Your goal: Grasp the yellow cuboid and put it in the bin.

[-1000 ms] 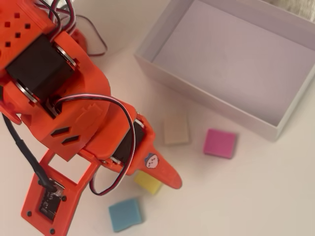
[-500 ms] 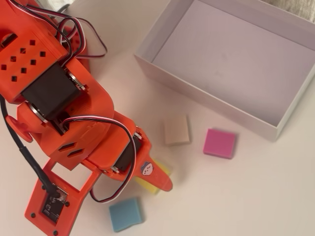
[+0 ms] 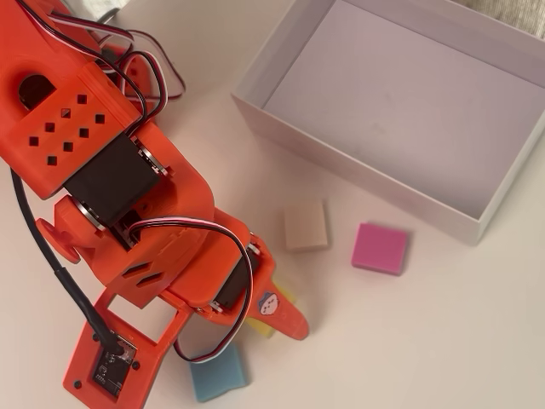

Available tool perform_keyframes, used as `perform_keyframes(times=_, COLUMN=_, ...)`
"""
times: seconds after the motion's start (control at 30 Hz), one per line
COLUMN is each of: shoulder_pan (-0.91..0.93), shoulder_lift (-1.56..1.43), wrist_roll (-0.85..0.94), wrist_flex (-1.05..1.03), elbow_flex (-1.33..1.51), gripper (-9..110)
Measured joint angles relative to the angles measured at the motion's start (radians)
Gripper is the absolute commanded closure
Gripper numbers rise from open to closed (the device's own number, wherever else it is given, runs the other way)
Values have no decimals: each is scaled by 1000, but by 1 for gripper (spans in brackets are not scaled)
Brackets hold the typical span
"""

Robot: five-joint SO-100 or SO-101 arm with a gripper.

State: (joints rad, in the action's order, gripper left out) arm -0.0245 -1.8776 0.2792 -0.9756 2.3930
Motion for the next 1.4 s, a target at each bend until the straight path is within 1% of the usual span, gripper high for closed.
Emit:
perform_keyframes(times=0.17, shoulder_pan=0, shoulder_lift=17, wrist_roll=0, wrist_flex=8, elbow_flex=0, gripper=84)
perform_keyframes(times=0.3, shoulder_pan=-2, shoulder_lift=20, wrist_roll=0, wrist_flex=8, elbow_flex=0, gripper=93)
perform_keyframes(times=0.47, shoulder_pan=-2, shoulder_lift=37, wrist_roll=0, wrist_flex=5, elbow_flex=-3, gripper=98)
perform_keyframes(times=0.6, shoulder_pan=-3, shoulder_lift=38, wrist_roll=0, wrist_flex=5, elbow_flex=-3, gripper=109)
perform_keyframes(times=0.83, shoulder_pan=-5, shoulder_lift=29, wrist_roll=3, wrist_flex=11, elbow_flex=-3, gripper=110)
perform_keyframes(times=1.07, shoulder_pan=-2, shoulder_lift=-143, wrist_roll=18, wrist_flex=25, elbow_flex=-74, gripper=110)
perform_keyframes(times=1.23, shoulder_pan=-63, shoulder_lift=-319, wrist_roll=18, wrist_flex=32, elbow_flex=-184, gripper=110)
perform_keyframes(times=1.4, shoulder_pan=-213, shoulder_lift=-480, wrist_roll=25, wrist_flex=41, elbow_flex=-261, gripper=110)
